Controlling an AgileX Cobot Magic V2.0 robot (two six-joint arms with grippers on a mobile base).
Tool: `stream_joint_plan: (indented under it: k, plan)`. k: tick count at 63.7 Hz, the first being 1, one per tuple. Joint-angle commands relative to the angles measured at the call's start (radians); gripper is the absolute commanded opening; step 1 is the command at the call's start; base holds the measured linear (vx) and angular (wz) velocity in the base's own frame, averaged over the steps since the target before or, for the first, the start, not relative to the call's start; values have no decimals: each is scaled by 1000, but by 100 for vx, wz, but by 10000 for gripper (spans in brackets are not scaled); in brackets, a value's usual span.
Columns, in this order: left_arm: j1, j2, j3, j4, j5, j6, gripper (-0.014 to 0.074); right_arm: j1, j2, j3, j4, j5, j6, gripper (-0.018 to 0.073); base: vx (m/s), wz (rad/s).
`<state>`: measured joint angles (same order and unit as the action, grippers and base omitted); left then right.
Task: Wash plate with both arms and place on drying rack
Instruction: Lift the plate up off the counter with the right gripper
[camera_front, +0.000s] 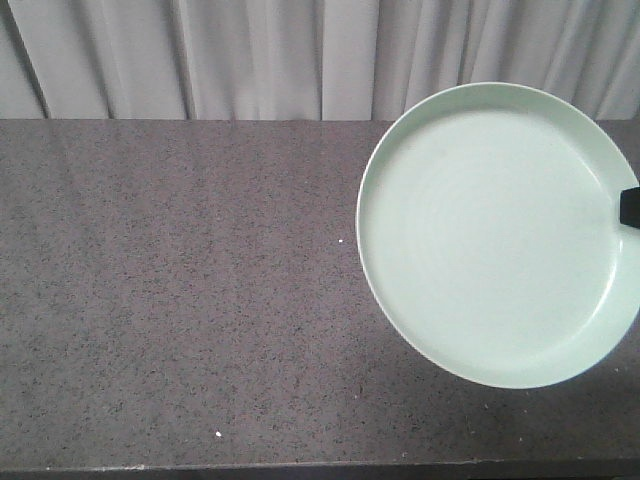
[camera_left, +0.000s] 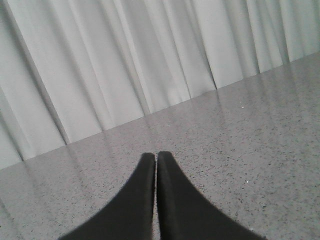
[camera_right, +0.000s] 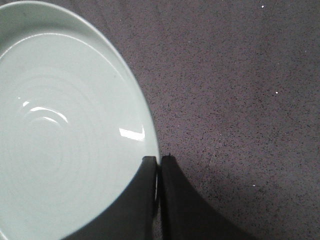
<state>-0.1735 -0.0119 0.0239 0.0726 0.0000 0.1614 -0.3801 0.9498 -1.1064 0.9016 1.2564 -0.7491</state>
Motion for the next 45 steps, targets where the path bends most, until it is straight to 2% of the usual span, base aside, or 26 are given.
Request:
stream_joint_plan:
  k: [1, 45]
  plan:
    - [-8, -15, 22, -5, -72, -10, -6, -4, -8, -25, 55, -22, -5, -8, 0, 0]
    - [-8, -15, 22, -5, -72, -10, -6, -4, -8, -25, 56, -22, -5, -8, 0, 0]
